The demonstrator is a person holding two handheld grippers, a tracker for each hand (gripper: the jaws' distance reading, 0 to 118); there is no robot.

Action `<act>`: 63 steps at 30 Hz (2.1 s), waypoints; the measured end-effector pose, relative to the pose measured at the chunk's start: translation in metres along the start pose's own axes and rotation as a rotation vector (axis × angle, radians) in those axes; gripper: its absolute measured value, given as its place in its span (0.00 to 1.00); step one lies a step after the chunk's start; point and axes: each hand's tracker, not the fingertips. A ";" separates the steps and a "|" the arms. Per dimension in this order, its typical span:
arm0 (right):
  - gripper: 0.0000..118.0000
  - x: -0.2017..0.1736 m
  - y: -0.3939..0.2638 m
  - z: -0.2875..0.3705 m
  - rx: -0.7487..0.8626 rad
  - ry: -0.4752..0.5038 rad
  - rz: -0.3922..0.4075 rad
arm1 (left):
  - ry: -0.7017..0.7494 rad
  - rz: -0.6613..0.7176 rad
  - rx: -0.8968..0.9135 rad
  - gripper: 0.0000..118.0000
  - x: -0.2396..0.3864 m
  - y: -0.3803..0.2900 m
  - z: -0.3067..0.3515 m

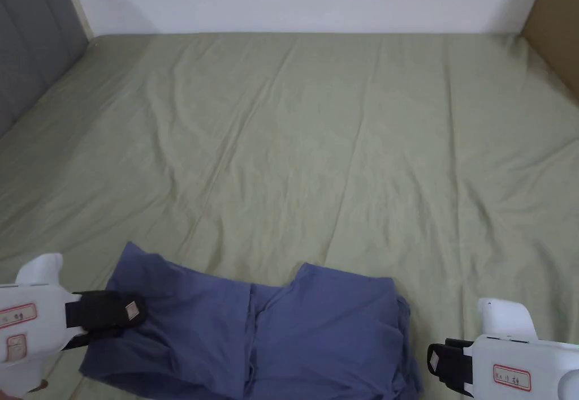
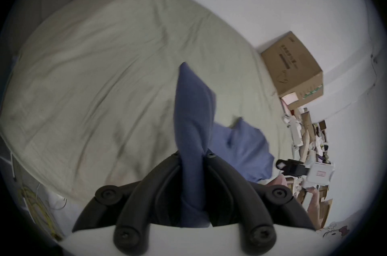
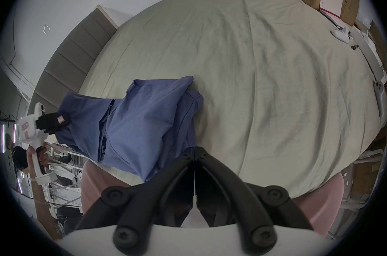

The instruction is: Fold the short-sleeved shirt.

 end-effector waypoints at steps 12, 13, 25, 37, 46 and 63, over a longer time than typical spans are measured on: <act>0.00 0.038 -0.005 0.018 0.035 -0.008 -0.077 | -0.240 -0.220 -0.092 0.09 0.165 -0.010 -0.082; 0.00 0.042 -0.007 0.019 0.036 -0.014 -0.080 | -0.229 -0.250 -0.118 0.09 0.176 -0.015 -0.096; 0.00 0.082 -0.023 0.023 0.022 -0.055 -0.168 | -0.189 -0.254 -0.308 0.76 0.180 -0.046 -0.160; 0.00 0.081 -0.022 0.019 0.033 -0.025 -0.181 | -0.189 -0.136 -0.247 0.01 0.146 -0.049 -0.163; 0.00 0.096 -0.029 0.019 0.018 -0.035 -0.220 | -0.204 -0.245 -0.396 0.01 0.209 -0.117 -0.218; 0.00 0.069 -0.011 0.030 0.050 -0.014 -0.122 | -0.381 -0.186 -0.280 0.00 0.194 -0.091 -0.159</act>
